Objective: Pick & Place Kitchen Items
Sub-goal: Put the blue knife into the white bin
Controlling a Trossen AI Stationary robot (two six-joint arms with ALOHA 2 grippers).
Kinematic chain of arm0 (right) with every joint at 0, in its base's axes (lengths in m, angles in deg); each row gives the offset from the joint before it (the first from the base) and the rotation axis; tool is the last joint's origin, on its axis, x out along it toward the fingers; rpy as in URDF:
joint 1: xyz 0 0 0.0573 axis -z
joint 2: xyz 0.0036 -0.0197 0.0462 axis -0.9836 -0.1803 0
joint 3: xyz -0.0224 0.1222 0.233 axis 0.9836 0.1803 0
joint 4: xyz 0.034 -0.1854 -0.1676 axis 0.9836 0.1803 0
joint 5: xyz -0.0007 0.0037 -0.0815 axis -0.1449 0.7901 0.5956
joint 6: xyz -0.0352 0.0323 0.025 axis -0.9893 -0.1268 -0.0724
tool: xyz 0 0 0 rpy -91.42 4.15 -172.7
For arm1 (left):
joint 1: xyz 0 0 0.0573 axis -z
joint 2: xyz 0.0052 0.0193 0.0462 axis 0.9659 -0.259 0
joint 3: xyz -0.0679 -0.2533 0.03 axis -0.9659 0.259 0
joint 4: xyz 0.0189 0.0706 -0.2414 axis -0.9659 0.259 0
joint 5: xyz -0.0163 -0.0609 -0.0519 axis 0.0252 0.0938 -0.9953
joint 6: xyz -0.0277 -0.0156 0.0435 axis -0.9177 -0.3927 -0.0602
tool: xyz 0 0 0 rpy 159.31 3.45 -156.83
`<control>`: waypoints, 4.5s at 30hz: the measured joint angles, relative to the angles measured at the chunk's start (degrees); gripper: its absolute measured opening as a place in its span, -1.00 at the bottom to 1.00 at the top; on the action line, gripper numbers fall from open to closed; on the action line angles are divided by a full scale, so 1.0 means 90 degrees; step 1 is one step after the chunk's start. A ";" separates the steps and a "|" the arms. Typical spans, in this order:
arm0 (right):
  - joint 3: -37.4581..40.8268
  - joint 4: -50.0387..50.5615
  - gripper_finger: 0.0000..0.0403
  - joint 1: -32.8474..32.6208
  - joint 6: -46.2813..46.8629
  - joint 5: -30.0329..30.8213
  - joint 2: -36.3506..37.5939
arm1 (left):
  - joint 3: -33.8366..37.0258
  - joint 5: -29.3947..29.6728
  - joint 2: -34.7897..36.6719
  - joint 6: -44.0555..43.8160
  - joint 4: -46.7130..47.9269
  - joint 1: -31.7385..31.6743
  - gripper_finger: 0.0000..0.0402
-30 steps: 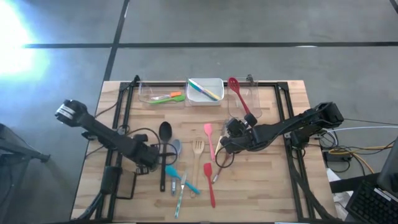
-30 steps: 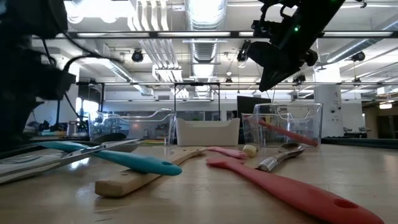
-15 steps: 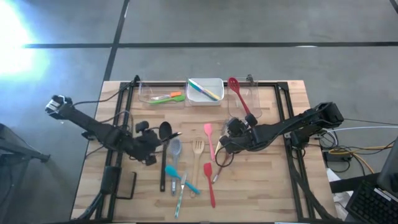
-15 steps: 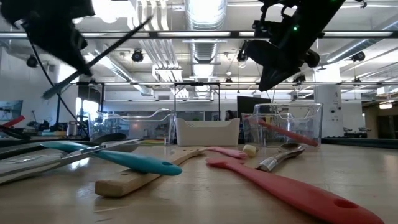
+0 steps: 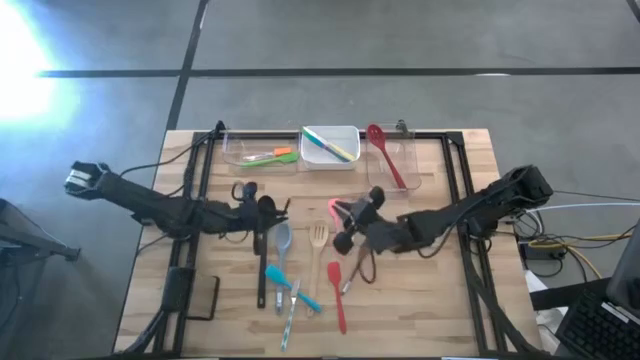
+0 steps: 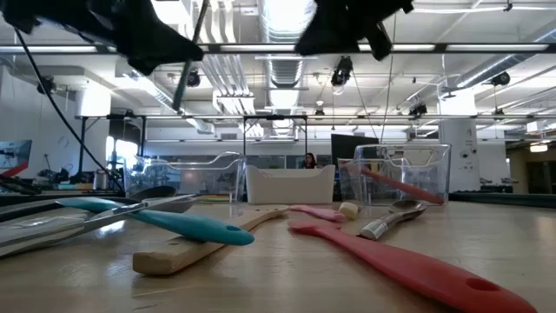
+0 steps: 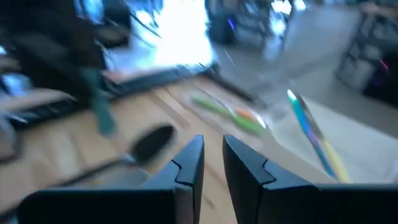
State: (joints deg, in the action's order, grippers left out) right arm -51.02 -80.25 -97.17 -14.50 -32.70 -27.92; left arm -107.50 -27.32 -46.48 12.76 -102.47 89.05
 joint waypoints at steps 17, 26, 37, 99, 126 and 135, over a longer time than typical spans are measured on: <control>0.0413 -0.3660 -0.74 -0.0324 -0.1442 -0.0982 -0.0142 | 0.0555 -0.3440 -0.0150 0.0125 -0.2082 -0.1325 -0.82; 0.0391 -0.3650 -0.74 -0.0313 -0.1134 -0.0986 -0.0142 | 0.0531 -0.3457 -0.0262 0.0252 -0.2139 -0.1327 -0.82; 0.0068 -0.3670 -0.71 -0.0019 -0.0634 -0.2210 -0.0278 | 0.0531 -0.4170 -0.0359 0.0417 -0.2417 -0.1342 -0.82; -0.2227 -0.1244 -0.90 0.0682 -0.0497 -0.1997 -0.1881 | 0.0489 -0.3724 -0.0576 -0.0596 -0.2534 -0.1566 -0.82; -0.2222 -0.0002 -0.91 0.0683 -0.0598 -0.1267 -0.1469 | 0.0540 -0.3732 -0.0576 -0.0309 -0.2329 -0.1542 -0.42; -0.2222 0.1628 -0.91 0.0572 0.0071 -0.0748 -0.0987 | 0.0543 -0.3600 -0.0559 -0.0337 -0.2281 -0.1551 0.14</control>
State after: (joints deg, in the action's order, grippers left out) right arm -71.02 -65.60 -92.01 -13.86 -39.44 -36.80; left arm -102.62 -59.72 -51.51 9.73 -123.00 75.09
